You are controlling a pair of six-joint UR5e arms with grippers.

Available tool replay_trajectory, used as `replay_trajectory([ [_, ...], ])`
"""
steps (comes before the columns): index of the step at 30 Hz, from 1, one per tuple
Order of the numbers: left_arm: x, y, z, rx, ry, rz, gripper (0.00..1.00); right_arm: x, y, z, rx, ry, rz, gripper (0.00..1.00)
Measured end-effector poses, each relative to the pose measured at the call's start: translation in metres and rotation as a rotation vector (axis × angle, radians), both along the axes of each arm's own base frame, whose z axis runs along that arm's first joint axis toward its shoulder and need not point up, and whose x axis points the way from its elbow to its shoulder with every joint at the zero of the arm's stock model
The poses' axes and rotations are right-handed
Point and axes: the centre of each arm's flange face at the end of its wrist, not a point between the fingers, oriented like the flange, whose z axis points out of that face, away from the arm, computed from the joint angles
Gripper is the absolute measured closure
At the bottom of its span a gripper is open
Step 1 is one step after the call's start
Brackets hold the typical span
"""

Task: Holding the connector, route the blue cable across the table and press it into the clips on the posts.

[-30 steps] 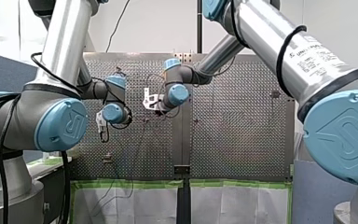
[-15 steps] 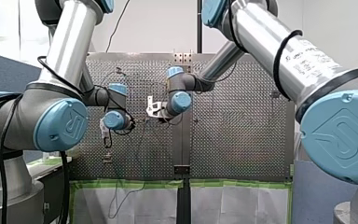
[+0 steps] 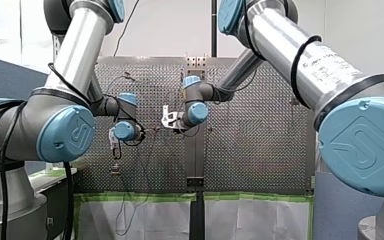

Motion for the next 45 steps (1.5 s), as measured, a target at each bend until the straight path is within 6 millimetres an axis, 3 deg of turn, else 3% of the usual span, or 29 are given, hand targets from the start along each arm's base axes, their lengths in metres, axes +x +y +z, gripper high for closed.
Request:
replay_trajectory([
  [10, 0.029, 0.005, 0.022, -0.002, -0.041, -0.008, 0.98, -0.006, -0.019, 0.003, 0.000, -0.049, 0.008, 0.98],
  [19, 0.035, 0.008, 0.026, 0.000, -0.036, -0.006, 0.98, -0.014, -0.032, 0.005, -0.002, -0.054, -0.008, 0.98],
  [20, 0.034, 0.008, 0.026, 0.002, -0.033, -0.006, 0.84, -0.014, -0.033, 0.005, -0.002, -0.054, -0.009, 0.98],
  [22, 0.033, 0.007, 0.025, 0.010, -0.022, -0.008, 0.84, -0.016, -0.035, 0.005, -0.002, -0.054, -0.011, 0.98],
  [23, 0.032, 0.006, 0.025, 0.013, -0.019, -0.009, 0.60, -0.016, -0.035, 0.005, -0.001, -0.054, -0.011, 0.98],
  [24, 0.032, 0.006, 0.024, 0.016, -0.014, -0.009, 0.60, -0.017, -0.036, 0.005, -0.001, -0.054, -0.012, 0.98],
  [25, 0.031, 0.005, 0.024, 0.018, -0.009, -0.007, 0.43, -0.017, -0.037, 0.005, -0.001, -0.054, -0.013, 0.98],
  [26, 0.030, 0.005, 0.024, 0.021, -0.003, -0.005, 0.32, -0.018, -0.037, 0.005, -0.001, -0.054, -0.013, 0.98],
  [27, 0.029, 0.005, 0.023, 0.026, 0.006, -0.001, 0.32, -0.018, -0.037, 0.005, -0.001, -0.053, -0.014, 0.98],
  [28, 0.028, 0.004, 0.022, 0.031, 0.014, 0.003, 0.21, -0.018, -0.037, 0.005, 0.000, -0.053, -0.013, 0.98],
  [29, 0.026, 0.004, 0.022, 0.035, 0.023, 0.006, 0.04, -0.018, -0.037, 0.005, 0.000, -0.053, -0.013, 0.98],
  [38, 0.014, 0.003, 0.016, 0.060, 0.114, 0.009, 0.00, -0.018, -0.037, 0.004, 0.004, -0.051, -0.009, 0.98],
  [45, -0.009, -0.002, 0.019, 0.084, 0.173, -0.007, 0.00, -0.021, -0.039, 0.004, 0.007, -0.047, -0.010, 0.98],
])
